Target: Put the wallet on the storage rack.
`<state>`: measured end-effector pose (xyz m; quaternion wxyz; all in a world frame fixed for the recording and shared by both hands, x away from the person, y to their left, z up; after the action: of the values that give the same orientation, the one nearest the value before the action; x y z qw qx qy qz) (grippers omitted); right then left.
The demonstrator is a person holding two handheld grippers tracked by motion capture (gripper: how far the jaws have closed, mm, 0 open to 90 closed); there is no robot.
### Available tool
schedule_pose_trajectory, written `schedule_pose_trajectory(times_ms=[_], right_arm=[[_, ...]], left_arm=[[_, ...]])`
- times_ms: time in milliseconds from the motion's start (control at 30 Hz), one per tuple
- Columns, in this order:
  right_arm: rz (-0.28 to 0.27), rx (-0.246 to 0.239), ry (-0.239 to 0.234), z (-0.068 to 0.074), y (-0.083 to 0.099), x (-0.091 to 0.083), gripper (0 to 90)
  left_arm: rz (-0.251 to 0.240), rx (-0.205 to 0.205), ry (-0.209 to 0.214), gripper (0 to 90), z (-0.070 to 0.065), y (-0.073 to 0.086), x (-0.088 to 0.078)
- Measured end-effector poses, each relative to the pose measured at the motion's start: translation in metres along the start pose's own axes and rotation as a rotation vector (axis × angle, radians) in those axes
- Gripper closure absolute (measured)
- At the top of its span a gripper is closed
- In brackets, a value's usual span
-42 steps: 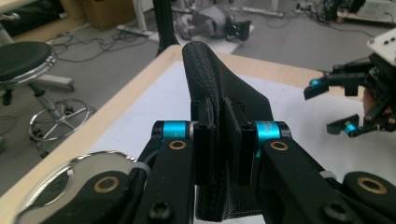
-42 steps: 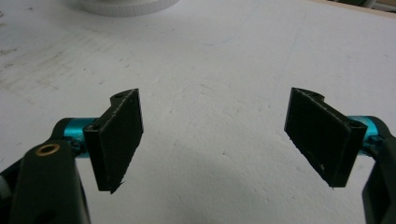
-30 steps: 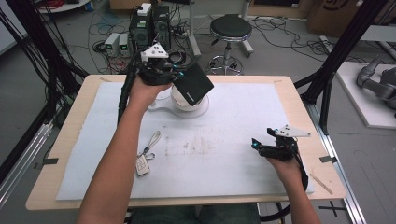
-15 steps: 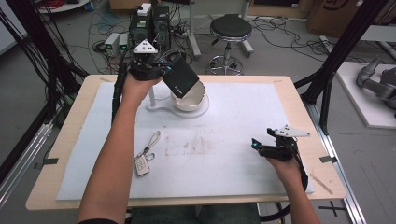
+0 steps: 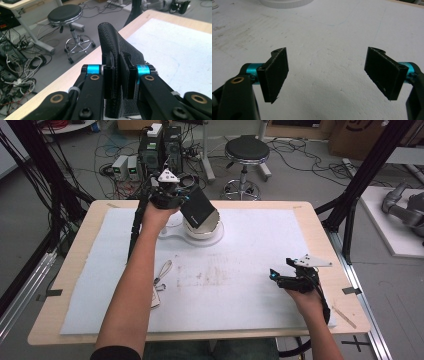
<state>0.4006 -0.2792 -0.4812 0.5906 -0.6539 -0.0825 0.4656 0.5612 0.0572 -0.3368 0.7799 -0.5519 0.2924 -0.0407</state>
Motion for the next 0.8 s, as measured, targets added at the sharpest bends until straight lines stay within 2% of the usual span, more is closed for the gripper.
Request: schedule_pose_trajectory(times_ms=[200,333,467,633,733,800], right_arm=[[0.000,0.002,-0.002,-0.001,0.001,0.000,19.7],[-0.001,0.004,-0.002,-0.002,0.001,0.000,19.7],[-0.001,0.005,-0.004,-0.002,0.001,0.000,19.7],[0.004,0.003,-0.006,-0.001,0.002,0.001,19.6],[0.003,0.002,-0.006,0.000,0.001,0.002,19.7],[0.004,0.002,-0.006,0.001,0.001,0.002,19.7]], left_arm=[[0.020,-0.005,-0.021,82.1,-0.007,0.012,0.017],[0.027,-0.009,-0.027,82.0,-0.008,0.017,0.022],[0.034,0.050,-0.069,81.8,-0.008,0.021,0.026],[0.042,0.066,-0.070,81.8,-0.012,0.026,0.028],[0.055,0.083,-0.056,81.7,-0.020,0.030,0.032],[0.059,0.080,-0.051,81.6,-0.023,0.033,0.034]])
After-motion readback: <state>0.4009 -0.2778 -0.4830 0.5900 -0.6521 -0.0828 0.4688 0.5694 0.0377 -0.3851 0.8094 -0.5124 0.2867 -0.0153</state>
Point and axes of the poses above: each handheld gripper's, and its own axes: x roughly forward along the jaws, y roughly out of its underside, z roughly to its left, the point moved 10 cm from there along x, roughly forward along the jaws, and after that the axes turned 15 degrees about -y, right-handed, at the moved point
